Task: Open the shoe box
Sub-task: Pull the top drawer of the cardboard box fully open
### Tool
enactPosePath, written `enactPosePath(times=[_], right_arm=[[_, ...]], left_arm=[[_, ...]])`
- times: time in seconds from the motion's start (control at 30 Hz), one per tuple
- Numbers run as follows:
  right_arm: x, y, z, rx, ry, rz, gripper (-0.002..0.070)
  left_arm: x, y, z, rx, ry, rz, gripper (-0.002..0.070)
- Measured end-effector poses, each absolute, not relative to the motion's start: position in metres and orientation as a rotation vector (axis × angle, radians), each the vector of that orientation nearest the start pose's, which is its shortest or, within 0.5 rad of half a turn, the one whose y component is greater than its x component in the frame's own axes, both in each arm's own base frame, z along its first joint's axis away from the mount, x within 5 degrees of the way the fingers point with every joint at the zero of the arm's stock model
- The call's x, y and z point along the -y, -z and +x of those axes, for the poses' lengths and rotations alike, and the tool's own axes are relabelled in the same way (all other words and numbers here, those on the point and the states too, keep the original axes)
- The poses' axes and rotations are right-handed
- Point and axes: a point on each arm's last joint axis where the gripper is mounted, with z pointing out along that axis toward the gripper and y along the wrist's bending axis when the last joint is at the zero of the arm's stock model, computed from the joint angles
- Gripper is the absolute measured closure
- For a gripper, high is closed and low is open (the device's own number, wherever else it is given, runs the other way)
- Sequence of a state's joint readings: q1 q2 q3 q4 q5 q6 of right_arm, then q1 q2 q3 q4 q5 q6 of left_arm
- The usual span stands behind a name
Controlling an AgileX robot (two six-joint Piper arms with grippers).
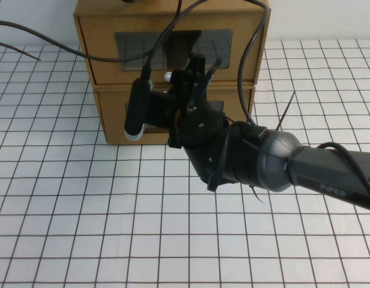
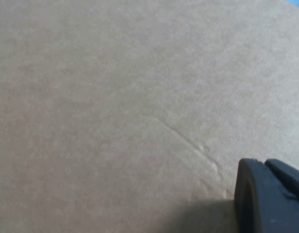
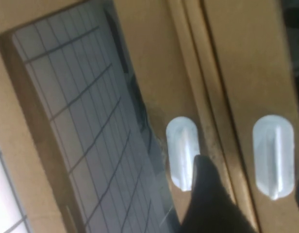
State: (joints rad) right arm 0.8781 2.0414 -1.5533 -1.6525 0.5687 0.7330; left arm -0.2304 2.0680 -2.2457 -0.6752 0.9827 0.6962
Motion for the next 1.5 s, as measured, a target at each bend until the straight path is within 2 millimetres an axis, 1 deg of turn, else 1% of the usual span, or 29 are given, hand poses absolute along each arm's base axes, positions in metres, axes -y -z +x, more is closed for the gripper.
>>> enactPosePath(times=[0.23,0.63,0.97,1.17,1.27,1.4,1.5], right_arm=[[-0.331,-0.249,0.348,-1.458,0.571,-1.240,0.0335],[-0.334,-0.250,0.349,-1.439,0.530,-1.261,0.0335],[-0.331,-0.250,0.354,-1.434,0.514,-1.273,0.0335],[-0.332,-0.246,0.354,-1.428,0.522,-1.286,0.0338],[-0.331,-0.247,0.355,-1.427,0.534,-1.280,0.0379],[-0.330,-0.248,0.356,-1.424,0.557,-1.272,0.0481],[-0.329,-0.248,0.356,-1.425,0.566,-1.266,0.0534]], left_arm=[[0.153,-0.396,0.446,-1.954,0.562,0.829,0.0677],[0.153,-0.396,0.446,-1.954,0.562,0.829,0.0677],[0.153,-0.396,0.446,-1.954,0.562,0.829,0.0677],[0.153,-0.396,0.446,-1.955,0.563,0.829,0.0677],[0.153,-0.396,0.446,-1.955,0.563,0.829,0.0677],[0.153,-0.396,0.446,-1.955,0.563,0.829,0.0677],[0.153,-0.396,0.446,-1.955,0.563,0.829,0.0677]])
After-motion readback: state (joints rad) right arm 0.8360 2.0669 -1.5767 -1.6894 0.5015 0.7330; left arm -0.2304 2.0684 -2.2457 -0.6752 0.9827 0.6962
